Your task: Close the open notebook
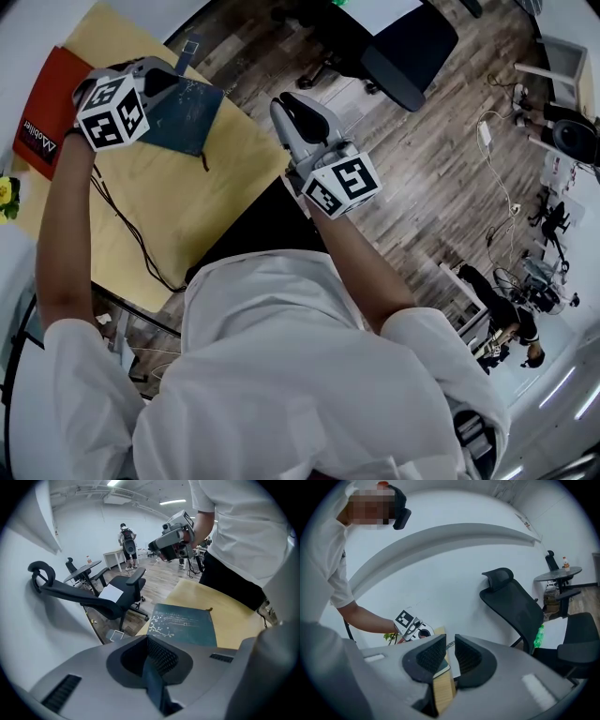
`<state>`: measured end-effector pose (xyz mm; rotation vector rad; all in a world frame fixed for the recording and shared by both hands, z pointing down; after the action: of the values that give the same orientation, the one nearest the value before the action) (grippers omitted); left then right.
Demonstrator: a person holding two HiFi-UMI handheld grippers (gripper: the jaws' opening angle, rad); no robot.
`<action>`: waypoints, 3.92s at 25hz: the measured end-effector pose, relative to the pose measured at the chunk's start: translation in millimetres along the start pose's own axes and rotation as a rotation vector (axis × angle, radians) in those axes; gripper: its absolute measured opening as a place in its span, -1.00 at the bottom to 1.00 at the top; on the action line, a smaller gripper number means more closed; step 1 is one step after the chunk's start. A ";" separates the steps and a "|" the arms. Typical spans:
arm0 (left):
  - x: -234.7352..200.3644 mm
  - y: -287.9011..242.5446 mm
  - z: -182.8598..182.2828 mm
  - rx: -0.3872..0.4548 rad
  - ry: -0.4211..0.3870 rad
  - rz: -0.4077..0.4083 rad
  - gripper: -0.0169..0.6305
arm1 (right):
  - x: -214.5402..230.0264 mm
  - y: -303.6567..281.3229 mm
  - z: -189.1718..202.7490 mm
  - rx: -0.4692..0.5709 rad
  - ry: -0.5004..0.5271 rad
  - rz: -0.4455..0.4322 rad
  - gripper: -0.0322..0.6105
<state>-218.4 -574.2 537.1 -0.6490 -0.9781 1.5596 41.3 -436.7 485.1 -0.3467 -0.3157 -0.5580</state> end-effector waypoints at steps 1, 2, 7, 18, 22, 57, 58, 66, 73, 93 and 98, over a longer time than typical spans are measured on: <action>-0.3 -4.9 1.5 -0.006 0.010 0.012 -0.91 | 4.2 -0.7 1.0 -0.001 -0.019 0.002 -0.72; -0.3 -8.7 2.5 -0.008 0.019 0.023 -0.91 | 8.0 -1.2 2.1 -0.004 -0.034 0.005 -0.72; 0.0 -11.0 4.2 0.007 0.046 0.016 -0.91 | 17.4 -6.2 5.1 -0.028 -0.046 -0.004 -0.72; 20.7 124.4 -31.9 0.483 0.381 -0.389 -0.91 | -26.8 7.4 -48.5 0.066 0.171 -0.066 -0.72; 65.6 204.2 -33.0 0.803 0.560 -0.658 -0.91 | -51.4 25.2 -79.0 0.142 0.301 -0.071 -0.72; 525.7 119.9 -228.6 0.846 1.019 -1.380 -0.76 | -80.6 334.2 -31.1 0.231 0.399 -0.282 -0.72; 535.5 118.1 -236.3 0.834 1.022 -1.387 -0.76 | -81.9 342.4 -26.4 0.227 0.391 -0.289 -0.72; 607.2 121.4 -266.5 0.764 1.021 -1.460 -0.69 | -117.9 383.9 5.8 0.214 0.363 -0.329 -0.72; 666.0 128.7 -270.6 0.781 0.999 -1.465 -0.66 | -164.2 417.3 24.5 0.185 0.410 -0.336 -0.72; 840.7 114.2 -304.2 0.801 1.020 -1.459 -0.87 | -234.4 563.6 92.1 0.110 0.416 -0.346 -0.89; 853.6 109.2 -339.0 0.792 0.986 -1.473 -0.91 | -226.8 579.9 91.1 0.136 0.418 -0.384 -0.89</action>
<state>-181.3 332.6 358.5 0.0315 0.1023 0.0938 167.2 163.8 345.3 -0.0293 -0.0125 -0.9625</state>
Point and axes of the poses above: the fingertips, and each gripper's own axes: y backward along the fingers, x to its right, z out of its underside, the point moved 10 cm from there along y, backward along the fingers, and after that the axes turned 1 degree about x, right-handed, at the moved point
